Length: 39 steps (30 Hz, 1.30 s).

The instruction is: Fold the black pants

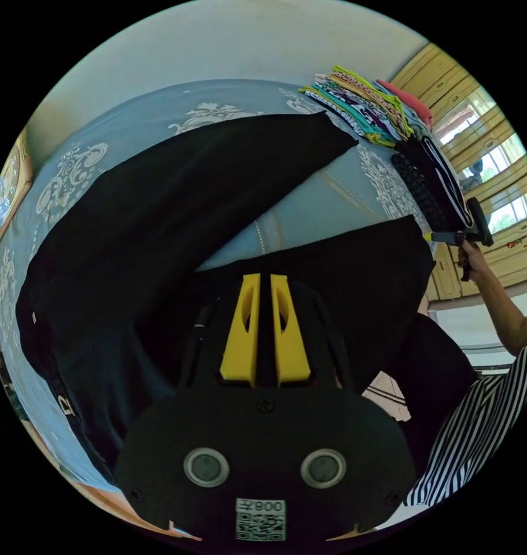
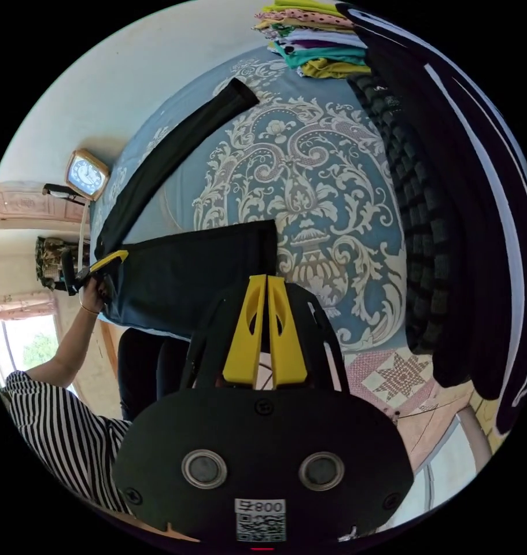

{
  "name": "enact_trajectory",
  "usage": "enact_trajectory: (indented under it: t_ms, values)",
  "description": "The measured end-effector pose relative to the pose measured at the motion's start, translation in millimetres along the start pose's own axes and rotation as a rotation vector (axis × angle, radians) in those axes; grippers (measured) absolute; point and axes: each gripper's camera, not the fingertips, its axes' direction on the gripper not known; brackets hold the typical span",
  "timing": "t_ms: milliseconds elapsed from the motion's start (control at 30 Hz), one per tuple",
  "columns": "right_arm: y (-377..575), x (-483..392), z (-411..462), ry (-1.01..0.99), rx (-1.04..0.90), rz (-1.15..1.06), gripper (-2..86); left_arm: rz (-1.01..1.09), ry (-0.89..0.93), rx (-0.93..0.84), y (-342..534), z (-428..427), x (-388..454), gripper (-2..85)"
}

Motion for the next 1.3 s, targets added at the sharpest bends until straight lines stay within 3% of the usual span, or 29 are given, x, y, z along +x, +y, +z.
enact_trajectory:
  t_ms: [200, 400, 533, 767, 1000, 1167, 1300]
  values:
    - [-14, -17, -13, 0.093, 0.01, -0.06, 0.2, -0.016, -0.04, 0.062, -29, 2, 12, 0.4]
    - [-21, -17, -2, -0.022, -0.007, 0.002, 0.0, -0.039, -0.002, 0.047, -48, 12, 13, 0.3]
    - [-22, -37, -8, 0.1, 0.045, -0.012, 0.0, -0.036, -0.019, 0.023, -51, 12, 7, 0.5]
    - [-85, -131, 10, 0.112, 0.109, -0.292, 0.1, -0.137, -0.06, 0.163, -59, -32, -51, 3.0]
    - [-183, -250, 60, 0.085, 0.091, -0.607, 0.6, -0.219, -0.218, 0.097, -102, -55, -125, 6.0]
    - [-218, -309, 94, 0.108, 0.053, -0.714, 1.8, -0.152, -0.378, -0.077, -151, -46, -151, 8.1]
    - [-232, -342, 121, 0.139, 0.031, -0.773, 3.7, -0.101, -0.388, -0.204, -173, -31, -159, 9.8]
